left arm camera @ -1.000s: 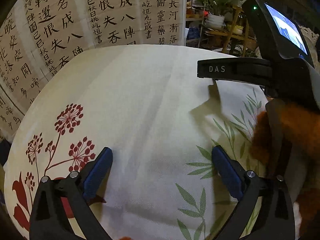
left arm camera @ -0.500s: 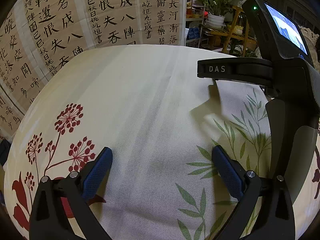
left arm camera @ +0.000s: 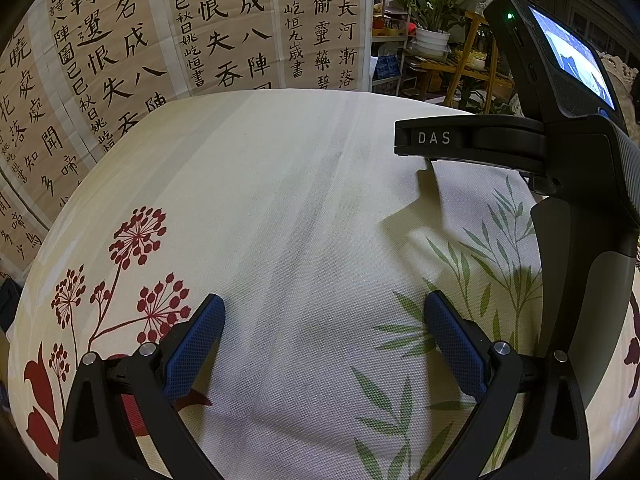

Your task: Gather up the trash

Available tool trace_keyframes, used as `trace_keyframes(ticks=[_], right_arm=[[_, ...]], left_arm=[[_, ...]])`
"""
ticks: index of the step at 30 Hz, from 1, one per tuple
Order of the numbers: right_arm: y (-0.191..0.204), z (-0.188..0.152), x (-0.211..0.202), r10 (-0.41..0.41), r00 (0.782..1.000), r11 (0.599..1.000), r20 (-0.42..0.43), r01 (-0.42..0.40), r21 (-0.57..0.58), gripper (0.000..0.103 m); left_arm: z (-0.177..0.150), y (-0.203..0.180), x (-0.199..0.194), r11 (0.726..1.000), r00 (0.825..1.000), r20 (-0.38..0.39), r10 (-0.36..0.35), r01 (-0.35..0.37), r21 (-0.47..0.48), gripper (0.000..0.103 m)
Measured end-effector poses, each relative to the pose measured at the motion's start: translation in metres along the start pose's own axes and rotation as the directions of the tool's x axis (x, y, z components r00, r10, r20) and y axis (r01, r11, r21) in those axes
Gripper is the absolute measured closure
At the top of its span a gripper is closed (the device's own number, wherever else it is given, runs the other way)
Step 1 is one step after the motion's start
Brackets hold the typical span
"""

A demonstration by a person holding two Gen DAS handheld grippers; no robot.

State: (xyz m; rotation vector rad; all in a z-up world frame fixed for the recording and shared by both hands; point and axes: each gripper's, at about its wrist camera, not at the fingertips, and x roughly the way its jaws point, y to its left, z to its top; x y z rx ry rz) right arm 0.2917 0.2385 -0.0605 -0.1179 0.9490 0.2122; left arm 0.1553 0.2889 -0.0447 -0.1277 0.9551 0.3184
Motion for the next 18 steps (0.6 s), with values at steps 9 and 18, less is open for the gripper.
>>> trace_keyframes(ticks=[9,18], right_arm=[[0.0000,-0.0003,0.0001,0.000,1.000,1.000,0.001,0.000,0.000,0.004],[0.0000,-0.0004,0.0002,0.000,1.000,1.000,0.001,0.000,0.000,0.004]], left_arm=[[-0.0001,-0.0002,0.0002,1.000,1.000,0.000,0.001,-0.001,0.000,0.005],[-0.0002,0.0001,0.0000,1.000,1.000,0.000,0.000,0.000,0.000,0.005]])
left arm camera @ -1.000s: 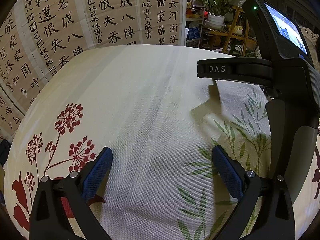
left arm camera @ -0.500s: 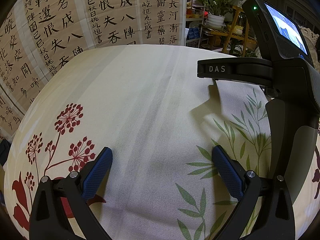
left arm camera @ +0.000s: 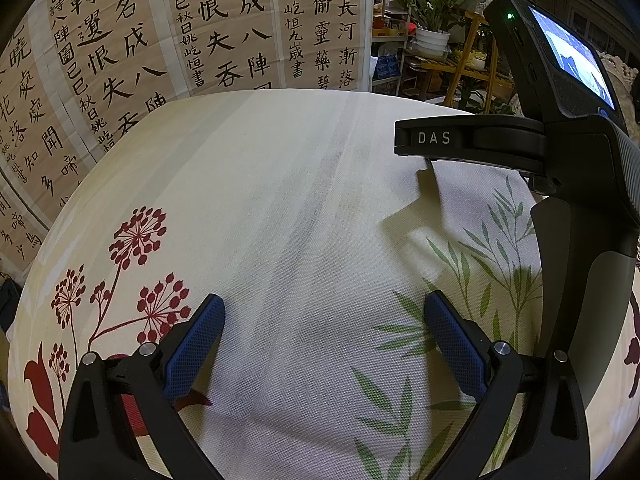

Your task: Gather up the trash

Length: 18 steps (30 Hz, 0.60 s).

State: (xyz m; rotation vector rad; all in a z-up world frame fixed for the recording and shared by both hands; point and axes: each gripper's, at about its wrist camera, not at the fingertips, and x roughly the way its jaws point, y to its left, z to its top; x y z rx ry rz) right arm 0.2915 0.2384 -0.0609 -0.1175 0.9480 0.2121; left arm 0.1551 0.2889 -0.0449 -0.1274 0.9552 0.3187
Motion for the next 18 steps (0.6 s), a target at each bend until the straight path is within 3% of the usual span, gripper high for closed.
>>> trace_keyframes(ticks=[18], right_arm=[[0.0005,0.0000,0.0011,0.000,1.000,1.000,0.000,0.000,0.000,0.004]], left_arm=[[-0.0001,0.0001,-0.0004,1.000,1.000,0.000,0.000,0.000,0.000,0.005]])
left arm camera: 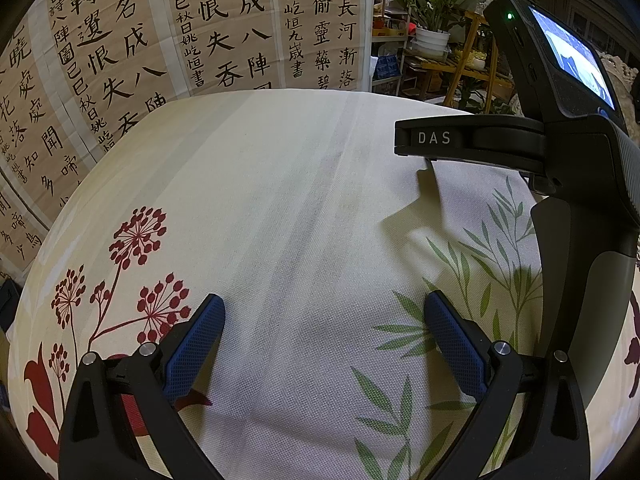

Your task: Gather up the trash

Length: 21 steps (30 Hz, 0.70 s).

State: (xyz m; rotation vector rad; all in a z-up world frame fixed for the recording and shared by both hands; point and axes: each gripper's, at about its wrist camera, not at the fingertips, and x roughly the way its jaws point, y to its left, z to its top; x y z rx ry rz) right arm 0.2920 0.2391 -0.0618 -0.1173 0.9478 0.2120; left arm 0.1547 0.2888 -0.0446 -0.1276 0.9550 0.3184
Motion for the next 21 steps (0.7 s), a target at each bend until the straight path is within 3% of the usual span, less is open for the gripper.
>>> trace_keyframes(ticks=[21], right_arm=[[-0.0006,-0.0018,-0.0024,0.002,1.000,1.000,0.001,-0.002,0.002,0.004]], left_arm=[[-0.0003,-0.0003,0.0003,1.000,1.000,0.000,-0.002,0.002,-0.002,0.005]])
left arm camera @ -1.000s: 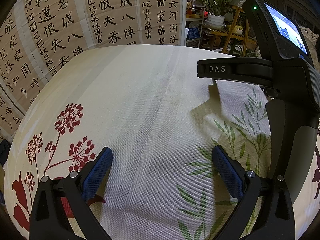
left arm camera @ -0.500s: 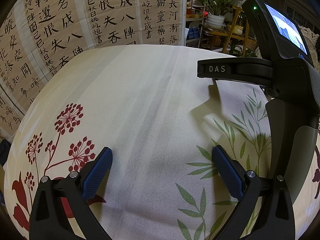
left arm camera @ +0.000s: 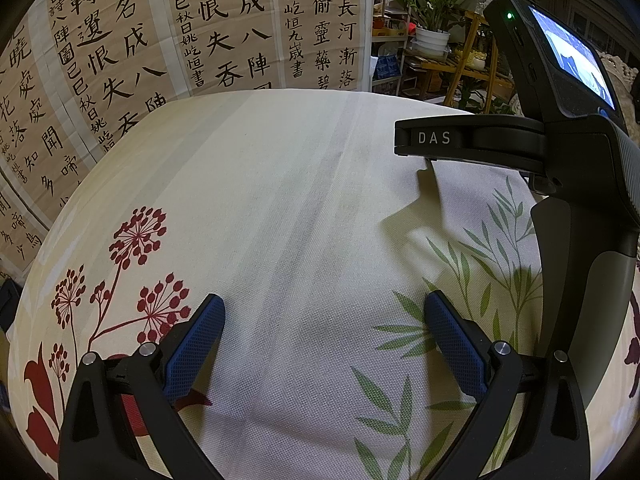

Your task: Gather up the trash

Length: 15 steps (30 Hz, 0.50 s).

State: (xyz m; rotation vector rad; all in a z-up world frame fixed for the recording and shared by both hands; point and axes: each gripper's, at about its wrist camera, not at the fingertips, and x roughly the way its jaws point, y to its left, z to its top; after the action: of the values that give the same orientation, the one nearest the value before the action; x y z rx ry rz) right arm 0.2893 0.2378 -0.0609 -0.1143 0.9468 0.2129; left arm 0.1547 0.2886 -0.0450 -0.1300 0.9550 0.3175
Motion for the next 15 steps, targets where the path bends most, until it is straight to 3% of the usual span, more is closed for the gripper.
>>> trace_keyframes(ticks=[15], right_arm=[[0.0009,-0.0004,-0.0006,-0.001,1.000,1.000,0.001,0.001,-0.001,0.004]], left_arm=[[0.0005,0.0008,0.0000,1.000,1.000,0.000,0.002,-0.002,0.001,0.005]])
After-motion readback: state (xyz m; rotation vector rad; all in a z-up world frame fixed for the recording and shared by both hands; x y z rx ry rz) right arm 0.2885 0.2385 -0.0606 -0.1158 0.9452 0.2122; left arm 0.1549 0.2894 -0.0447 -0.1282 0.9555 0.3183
